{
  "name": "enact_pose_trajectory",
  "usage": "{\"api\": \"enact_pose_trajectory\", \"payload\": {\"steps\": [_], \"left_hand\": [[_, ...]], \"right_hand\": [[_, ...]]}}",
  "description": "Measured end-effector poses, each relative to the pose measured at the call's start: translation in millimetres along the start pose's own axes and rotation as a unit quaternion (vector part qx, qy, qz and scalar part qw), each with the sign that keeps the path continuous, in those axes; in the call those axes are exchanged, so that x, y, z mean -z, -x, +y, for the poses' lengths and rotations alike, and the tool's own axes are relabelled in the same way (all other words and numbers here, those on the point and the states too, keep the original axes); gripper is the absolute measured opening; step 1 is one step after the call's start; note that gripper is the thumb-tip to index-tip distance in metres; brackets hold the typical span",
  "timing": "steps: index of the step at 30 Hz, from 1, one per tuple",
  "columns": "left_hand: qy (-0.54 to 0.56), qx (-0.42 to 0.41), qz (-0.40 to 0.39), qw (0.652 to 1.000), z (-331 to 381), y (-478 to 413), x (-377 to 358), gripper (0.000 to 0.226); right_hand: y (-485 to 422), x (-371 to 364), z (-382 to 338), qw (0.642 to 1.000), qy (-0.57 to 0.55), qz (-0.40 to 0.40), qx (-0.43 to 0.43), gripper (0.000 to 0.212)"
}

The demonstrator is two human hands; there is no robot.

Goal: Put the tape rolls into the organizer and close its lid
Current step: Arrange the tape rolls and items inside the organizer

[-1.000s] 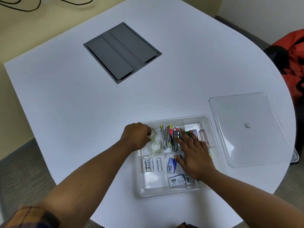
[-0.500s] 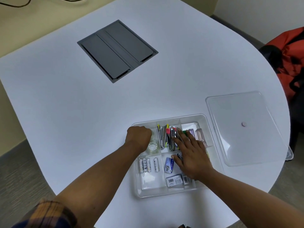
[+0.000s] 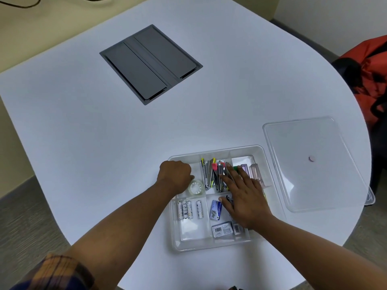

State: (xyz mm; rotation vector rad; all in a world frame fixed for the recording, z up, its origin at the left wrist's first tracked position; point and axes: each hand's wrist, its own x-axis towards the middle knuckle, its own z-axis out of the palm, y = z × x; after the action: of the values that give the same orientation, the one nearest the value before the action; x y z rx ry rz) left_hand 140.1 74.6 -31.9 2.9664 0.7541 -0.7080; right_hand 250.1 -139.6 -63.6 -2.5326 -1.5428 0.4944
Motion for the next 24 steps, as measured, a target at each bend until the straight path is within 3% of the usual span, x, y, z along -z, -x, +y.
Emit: {"api": "enact_pose_trajectory", "payload": {"steps": [3,7,10,12,16,19,24], "left_hand": [[0.091,0.047,-0.003,0.995,-1.1,3.5,8.3,0.034],[0.15,0.093,0.049,0.983,-9.7,24.2,6.5,0.019],[0.241,0.132,0.081,0.958,-12.5,46.6,-7.6,0.023],[0.283,0.14,0.147,0.937,-13.2,60.5,-19.5,0.026],[0.271,0.117,0.225,0.929,-5.7,84.8,-46.9,0.046],[0.294,0.106,0.209,0.927,8.8,97.7,-62.7,0.065],[0.306,0.105,0.172,0.93,27.2,107.4,-74.8,0.078]], "right_hand": [[-0.5,-0.4,-0.2,1.0,0.001,-0.001,0.001,0.065],[0.2,-1.2,1.0,1.0,0.005,0.005,0.003,0.064],[-1.1,-1.7,1.7,1.0,0.003,0.008,0.005,0.065],[-1.6,-1.6,1.3,1.0,-0.008,0.007,0.011,0.068],[5.9,11.8,9.1,0.998,-0.064,0.004,0.014,0.073],[19.0,29.2,29.0,0.991,-0.122,0.043,-0.025,0.067],[47.9,44.4,87.8,0.957,-0.183,0.147,-0.173,0.052]]}}
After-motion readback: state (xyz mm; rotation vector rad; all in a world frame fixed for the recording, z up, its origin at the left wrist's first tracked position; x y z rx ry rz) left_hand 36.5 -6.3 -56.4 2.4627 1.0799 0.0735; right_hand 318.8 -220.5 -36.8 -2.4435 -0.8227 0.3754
